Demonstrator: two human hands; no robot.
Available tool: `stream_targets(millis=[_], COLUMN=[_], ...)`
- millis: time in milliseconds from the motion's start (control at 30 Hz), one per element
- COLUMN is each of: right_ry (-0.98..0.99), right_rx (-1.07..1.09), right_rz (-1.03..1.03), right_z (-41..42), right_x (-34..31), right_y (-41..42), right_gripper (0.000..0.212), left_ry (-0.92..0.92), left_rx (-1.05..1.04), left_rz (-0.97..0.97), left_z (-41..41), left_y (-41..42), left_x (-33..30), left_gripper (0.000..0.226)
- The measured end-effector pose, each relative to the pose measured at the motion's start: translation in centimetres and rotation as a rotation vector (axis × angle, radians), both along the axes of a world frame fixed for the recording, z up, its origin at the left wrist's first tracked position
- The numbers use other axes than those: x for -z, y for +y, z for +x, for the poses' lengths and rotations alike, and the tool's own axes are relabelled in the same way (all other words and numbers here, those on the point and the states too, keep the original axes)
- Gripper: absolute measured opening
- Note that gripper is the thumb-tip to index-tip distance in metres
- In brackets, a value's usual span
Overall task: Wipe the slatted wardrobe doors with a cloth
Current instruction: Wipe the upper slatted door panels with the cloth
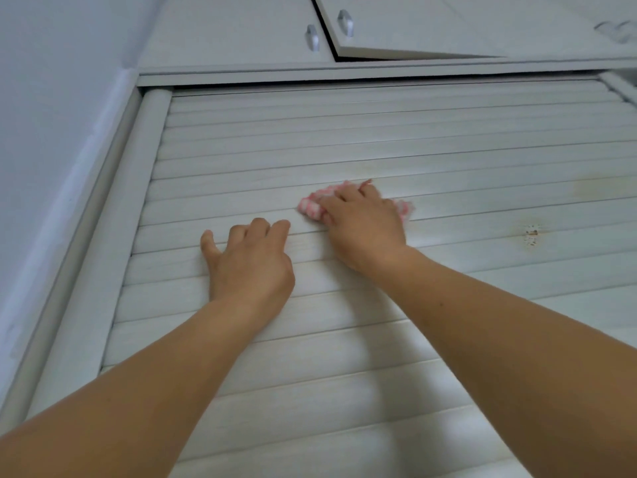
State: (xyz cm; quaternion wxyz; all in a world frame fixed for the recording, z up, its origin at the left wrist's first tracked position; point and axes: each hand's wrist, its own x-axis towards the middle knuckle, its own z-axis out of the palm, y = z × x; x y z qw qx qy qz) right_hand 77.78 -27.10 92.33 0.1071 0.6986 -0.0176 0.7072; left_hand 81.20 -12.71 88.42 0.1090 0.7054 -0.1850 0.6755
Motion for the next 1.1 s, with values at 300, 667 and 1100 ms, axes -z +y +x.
stream_targets(millis=[300,667,1100], right_ry=[0.213,-0.118,-0.062], right_rx=[0.016,-0.029,0.004], right_rz=[0.130,0.382,0.011], right_z=[-0.8,-2.8,0.6], right_x=[-1.7,-2.3,-5.4], right_y=[-4.0,-6.7,1.3], right_gripper=[0.054,0.038,0.032], left_ry=[-0.028,-0.075,-0.070], left_rx=[-0.069,-0.011,-0.027], left_rz=[0.030,0.071,0.069], left_z=[0.1,1.0,0.8], left_y=[0.2,1.0,0.9], left_x=[-0.9,-1.2,-1.6], left_gripper=[0.044,0.043,0.040])
